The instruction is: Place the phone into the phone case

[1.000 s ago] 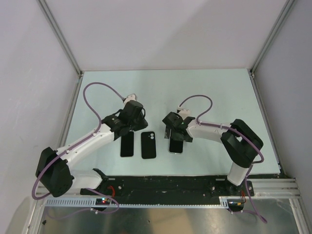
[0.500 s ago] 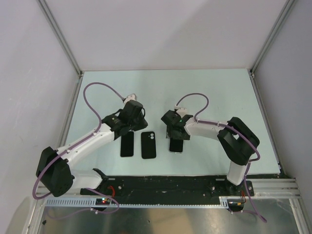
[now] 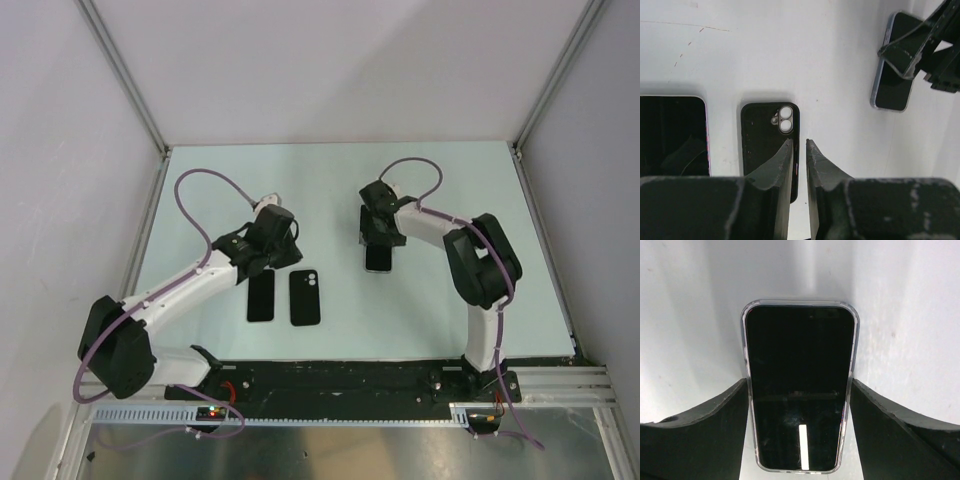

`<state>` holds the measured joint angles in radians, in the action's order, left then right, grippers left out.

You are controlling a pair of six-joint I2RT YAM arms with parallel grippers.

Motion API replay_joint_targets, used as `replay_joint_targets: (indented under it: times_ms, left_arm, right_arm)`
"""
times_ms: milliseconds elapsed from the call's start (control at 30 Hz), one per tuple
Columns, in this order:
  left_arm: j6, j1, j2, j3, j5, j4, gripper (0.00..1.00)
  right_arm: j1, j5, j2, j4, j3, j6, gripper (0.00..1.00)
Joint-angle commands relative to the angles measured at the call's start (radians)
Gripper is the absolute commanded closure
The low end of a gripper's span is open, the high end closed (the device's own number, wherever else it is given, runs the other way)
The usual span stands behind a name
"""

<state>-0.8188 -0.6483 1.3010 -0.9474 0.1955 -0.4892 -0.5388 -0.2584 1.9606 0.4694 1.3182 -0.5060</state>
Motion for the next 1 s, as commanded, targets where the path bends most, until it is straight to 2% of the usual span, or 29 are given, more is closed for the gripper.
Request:
replay_joint_targets:
  times_ms: [0, 233, 300, 367, 433, 733, 967]
  left_arm:
    - [0.023, 0.009, 0.010, 0.010, -0.015, 0.009, 0.80]
    - [0.020, 0.010, 0.003, 0.032, -0.001, 0.010, 0.79]
    - [0.015, 0.011, 0.001, 0.044, 0.006, 0.009, 0.79]
    - [0.012, 0.012, -0.001, 0.058, 0.011, 0.010, 0.79]
    - [0.011, 0.012, -0.002, 0.075, 0.016, 0.009, 0.76]
    - [0.016, 0.003, -0.016, 0.184, 0.017, 0.012, 0.54]
    - [-0.001, -0.053, 0.049, 0.215, 0.021, 0.027, 0.54]
  right_arm:
    - [0.019, -0.006, 0.097, -0.044, 0.112, 0.130, 0.38]
    - [0.026, 0.003, 0.200, 0.027, 0.265, 0.158, 0.27]
    - [0.033, 0.010, 0.199, 0.033, 0.267, 0.147, 0.19]
    - [0.040, 0.021, 0.188, 0.036, 0.263, 0.138, 0.07]
    - [0.046, 0.030, 0.168, 0.038, 0.264, 0.139, 0.02]
    - [0.077, 0.057, 0.019, 0.058, 0.310, 0.149, 0.01]
    - [0.083, 0.090, -0.077, 0.076, 0.295, 0.104, 0.01]
